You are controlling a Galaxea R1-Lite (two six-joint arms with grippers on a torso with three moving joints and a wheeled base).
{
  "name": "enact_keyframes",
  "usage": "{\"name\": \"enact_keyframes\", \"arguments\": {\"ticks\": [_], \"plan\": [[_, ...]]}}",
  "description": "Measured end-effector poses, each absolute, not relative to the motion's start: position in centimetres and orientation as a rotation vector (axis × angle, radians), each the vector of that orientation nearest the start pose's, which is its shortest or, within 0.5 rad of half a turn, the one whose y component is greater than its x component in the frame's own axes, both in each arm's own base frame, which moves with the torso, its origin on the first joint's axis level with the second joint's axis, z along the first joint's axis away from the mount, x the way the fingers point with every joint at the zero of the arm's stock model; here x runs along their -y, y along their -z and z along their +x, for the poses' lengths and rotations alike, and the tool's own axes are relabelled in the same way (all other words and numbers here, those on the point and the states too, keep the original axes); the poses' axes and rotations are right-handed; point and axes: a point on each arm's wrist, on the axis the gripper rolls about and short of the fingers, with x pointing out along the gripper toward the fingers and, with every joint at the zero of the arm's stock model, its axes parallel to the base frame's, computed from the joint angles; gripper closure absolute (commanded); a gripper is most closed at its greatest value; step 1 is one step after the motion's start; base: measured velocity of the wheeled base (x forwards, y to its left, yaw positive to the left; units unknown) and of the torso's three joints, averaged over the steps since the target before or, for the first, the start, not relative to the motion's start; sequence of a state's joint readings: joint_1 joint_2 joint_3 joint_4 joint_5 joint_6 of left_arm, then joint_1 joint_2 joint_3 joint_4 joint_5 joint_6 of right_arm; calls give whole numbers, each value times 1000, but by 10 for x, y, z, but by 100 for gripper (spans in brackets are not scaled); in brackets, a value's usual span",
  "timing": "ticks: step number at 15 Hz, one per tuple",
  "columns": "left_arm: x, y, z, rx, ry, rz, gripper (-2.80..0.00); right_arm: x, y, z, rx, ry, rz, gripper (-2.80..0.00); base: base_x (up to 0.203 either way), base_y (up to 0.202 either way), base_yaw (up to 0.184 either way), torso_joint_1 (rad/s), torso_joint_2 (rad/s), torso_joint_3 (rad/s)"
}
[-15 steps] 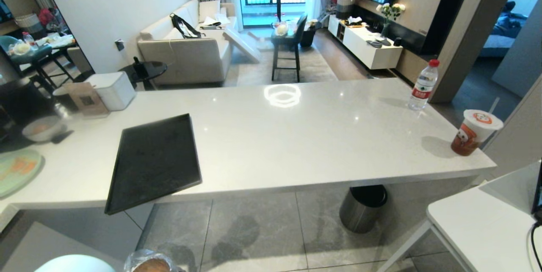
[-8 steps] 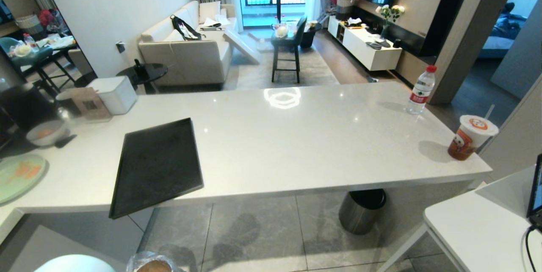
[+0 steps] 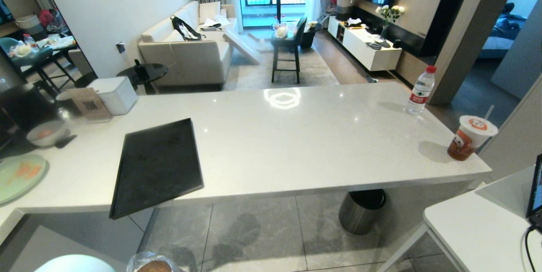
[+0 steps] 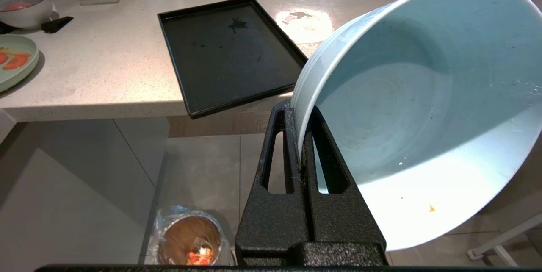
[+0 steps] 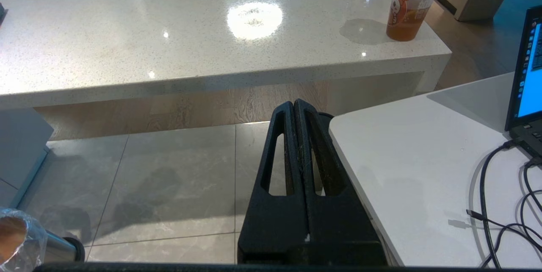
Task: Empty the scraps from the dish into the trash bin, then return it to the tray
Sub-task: Put the bowl back to the table
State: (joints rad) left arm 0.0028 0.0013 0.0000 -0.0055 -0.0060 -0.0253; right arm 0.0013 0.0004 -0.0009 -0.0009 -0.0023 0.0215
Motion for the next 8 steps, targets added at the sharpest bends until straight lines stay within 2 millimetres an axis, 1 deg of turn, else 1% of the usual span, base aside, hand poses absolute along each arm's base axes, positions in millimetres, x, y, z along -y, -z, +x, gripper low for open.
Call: {"name": "enact_keyframes", "arguments": {"ticks": [5, 6, 8], "plan": [[0, -76, -23, 4, 4, -25, 0, 0, -76, -23, 1, 0, 21, 0, 0, 0, 0, 0, 0, 0], [0, -76, -23, 4, 4, -24, 0, 0, -76, -23, 1, 1, 21, 0, 70, 0, 0, -2, -2, 2], [0, -76, -23, 4, 4, -24, 0, 0, -76, -23, 2, 0, 21, 0, 172, 0, -2, 0, -7, 0]]}}
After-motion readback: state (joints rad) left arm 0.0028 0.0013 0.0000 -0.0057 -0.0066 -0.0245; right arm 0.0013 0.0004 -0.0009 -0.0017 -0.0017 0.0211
